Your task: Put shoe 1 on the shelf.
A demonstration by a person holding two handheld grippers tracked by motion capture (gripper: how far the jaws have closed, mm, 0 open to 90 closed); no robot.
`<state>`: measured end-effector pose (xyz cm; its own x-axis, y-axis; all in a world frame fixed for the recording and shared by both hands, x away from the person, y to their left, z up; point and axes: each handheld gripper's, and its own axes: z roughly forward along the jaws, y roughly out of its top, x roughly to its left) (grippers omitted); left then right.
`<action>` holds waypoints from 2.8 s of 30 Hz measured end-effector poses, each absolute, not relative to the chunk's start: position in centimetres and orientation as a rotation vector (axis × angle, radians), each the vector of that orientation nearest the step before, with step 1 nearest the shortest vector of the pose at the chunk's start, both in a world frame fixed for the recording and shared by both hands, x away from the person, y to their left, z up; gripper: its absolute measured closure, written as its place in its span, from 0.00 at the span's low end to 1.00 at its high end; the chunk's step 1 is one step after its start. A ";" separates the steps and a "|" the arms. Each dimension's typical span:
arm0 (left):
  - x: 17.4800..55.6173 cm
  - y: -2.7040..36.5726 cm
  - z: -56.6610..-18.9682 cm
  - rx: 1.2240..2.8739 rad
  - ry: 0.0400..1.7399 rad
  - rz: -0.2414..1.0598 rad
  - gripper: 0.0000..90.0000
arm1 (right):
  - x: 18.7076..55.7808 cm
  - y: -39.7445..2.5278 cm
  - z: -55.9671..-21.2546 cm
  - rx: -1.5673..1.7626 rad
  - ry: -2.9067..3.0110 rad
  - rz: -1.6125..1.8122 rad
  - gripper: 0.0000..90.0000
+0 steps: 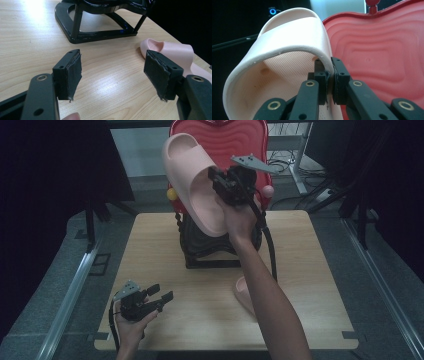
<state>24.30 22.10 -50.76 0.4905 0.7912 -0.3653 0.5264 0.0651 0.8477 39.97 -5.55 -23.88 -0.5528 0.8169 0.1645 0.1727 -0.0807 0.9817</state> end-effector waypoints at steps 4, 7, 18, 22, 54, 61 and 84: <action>24.3 22.1 -50.8 1.600 1.160 0.291 0.34 | 42.0 -4.6 -22.8 1.090 1.677 1.645 0.93; 24.4 22.1 -50.8 1.601 1.159 0.290 0.34 | 43.4 -3.9 -22.1 1.102 1.664 1.619 0.93; 24.6 22.4 -51.2 1.599 1.169 0.276 0.34 | 48.2 -1.7 -20.7 1.167 1.601 1.529 0.93; 24.6 22.4 -51.2 1.598 1.169 0.273 0.34 | 49.3 -1.0 -20.7 1.195 1.590 1.517 0.93; 24.6 21.4 -51.1 1.617 1.151 0.268 0.34 | 40.8 -7.0 -23.8 1.044 1.791 1.664 0.62; 24.9 21.1 -51.4 1.626 1.161 0.260 0.34 | 37.7 -10.2 -26.2 1.005 1.832 1.670 0.62; 24.9 20.8 -51.6 1.635 1.170 0.280 0.34 | 30.8 -21.9 -40.3 1.026 1.965 1.644 0.62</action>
<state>24.94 20.79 -51.56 0.4929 0.7936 -0.3567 0.5466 0.0365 0.8366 30.83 -21.89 -40.31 -0.6616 0.7322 0.1617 0.2881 0.0492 0.9563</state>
